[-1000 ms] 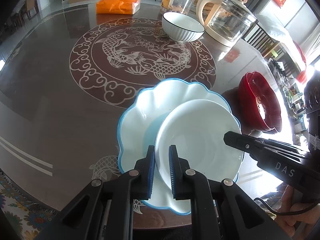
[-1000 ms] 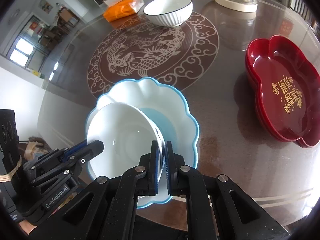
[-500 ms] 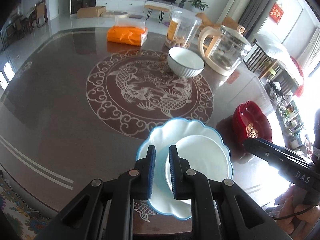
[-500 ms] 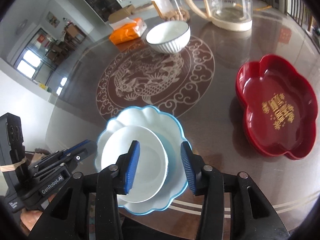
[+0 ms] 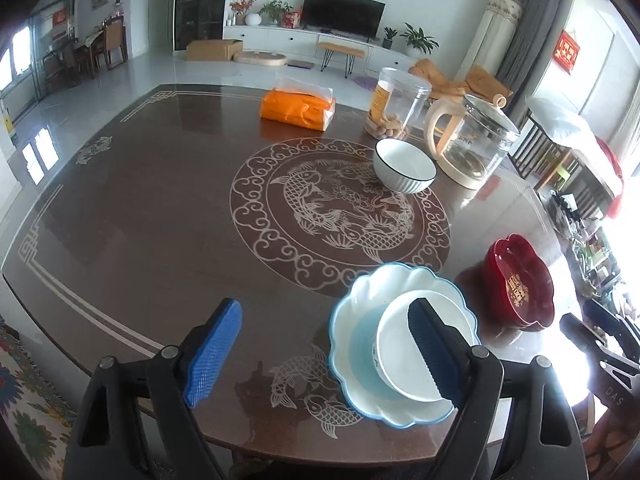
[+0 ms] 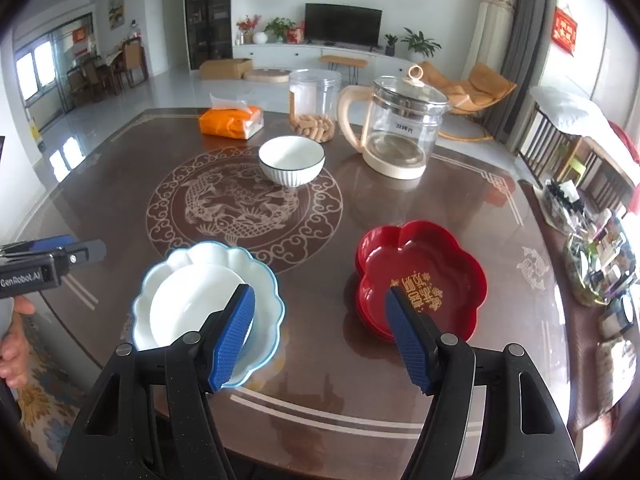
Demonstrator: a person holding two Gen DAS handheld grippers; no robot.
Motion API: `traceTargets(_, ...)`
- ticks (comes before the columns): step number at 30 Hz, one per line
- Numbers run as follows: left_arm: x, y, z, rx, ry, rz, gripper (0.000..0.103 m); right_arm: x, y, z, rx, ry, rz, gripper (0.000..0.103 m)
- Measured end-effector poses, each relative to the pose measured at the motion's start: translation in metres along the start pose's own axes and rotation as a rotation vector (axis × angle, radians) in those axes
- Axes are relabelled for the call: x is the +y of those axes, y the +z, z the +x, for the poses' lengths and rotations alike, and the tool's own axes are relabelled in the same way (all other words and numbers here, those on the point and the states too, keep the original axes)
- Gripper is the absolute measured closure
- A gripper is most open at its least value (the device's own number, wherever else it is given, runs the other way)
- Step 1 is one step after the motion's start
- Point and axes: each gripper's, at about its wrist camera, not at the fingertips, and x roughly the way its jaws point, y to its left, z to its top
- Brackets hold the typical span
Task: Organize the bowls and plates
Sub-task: 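Move both grippers toward the black-rimmed white bowl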
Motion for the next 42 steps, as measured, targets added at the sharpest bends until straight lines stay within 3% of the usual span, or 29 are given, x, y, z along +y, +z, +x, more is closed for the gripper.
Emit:
traceTargets(3,0.012,0.004,0.004,0.017,-0.050,-0.040,0.018,-0.008,-0.004,0.002,0.010,0.015,0.029,0.032)
traceTargets(9,0.041,-0.019,0.043,0.200,-0.192,-0.164,0.017,-0.012,-0.002,-0.015,-0.099,-0.098,-0.008,0.032)
traceTargets(13,0.050,-0.024,0.054,0.223,-0.225,-0.183,0.017,-0.032,-0.011,-0.040,-0.361,-0.008,0.013,0.032)
traceTargets(14,0.050,-0.022,0.056,0.231,-0.207,-0.178,0.017,-0.035,-0.013,-0.044,-0.436,0.013,-0.010,0.031)
traceTargets(15,0.050,-0.019,0.058,0.240,-0.169,-0.167,0.017,-0.036,-0.013,-0.044,-0.482,0.023,-0.051,0.023)
traceTargets(16,0.049,-0.016,0.061,0.247,-0.117,-0.154,0.017,-0.036,-0.010,-0.037,-0.483,0.028,-0.088,0.020)
traceTargets(19,0.051,0.001,0.067,0.212,-0.035,-0.127,0.017,-0.044,0.003,0.003,-0.294,0.052,-0.100,0.021)
traceTargets(23,0.044,0.038,0.091,0.216,0.010,-0.071,0.018,-0.071,0.026,0.038,-0.104,0.085,0.042,0.021)
traceTargets(25,0.032,0.060,0.104,0.233,0.026,-0.043,0.018,-0.084,0.046,0.042,-0.079,0.093,0.117,0.021)
traceTargets(29,-0.006,0.110,0.125,0.212,-0.040,0.013,0.018,-0.090,0.088,0.049,-0.115,0.103,0.158,0.021)
traceTargets(31,-0.027,0.133,0.142,0.204,-0.033,0.054,0.018,-0.085,0.108,0.091,0.028,0.154,0.139,0.021)
traceTargets(33,-0.043,0.154,0.162,0.190,-0.027,0.070,0.018,-0.080,0.121,0.137,0.159,0.153,0.130,0.022)
traceTargets(36,-0.057,0.178,0.190,0.187,-0.034,0.059,0.021,-0.081,0.141,0.173,0.181,0.198,0.189,0.022)
traceTargets(39,-0.064,0.192,0.221,0.236,-0.047,0.030,0.029,-0.084,0.160,0.208,0.227,0.280,0.262,0.021)
traceTargets(42,-0.072,0.197,0.243,0.263,-0.035,0.043,0.032,-0.084,0.170,0.240,0.270,0.279,0.281,0.021)
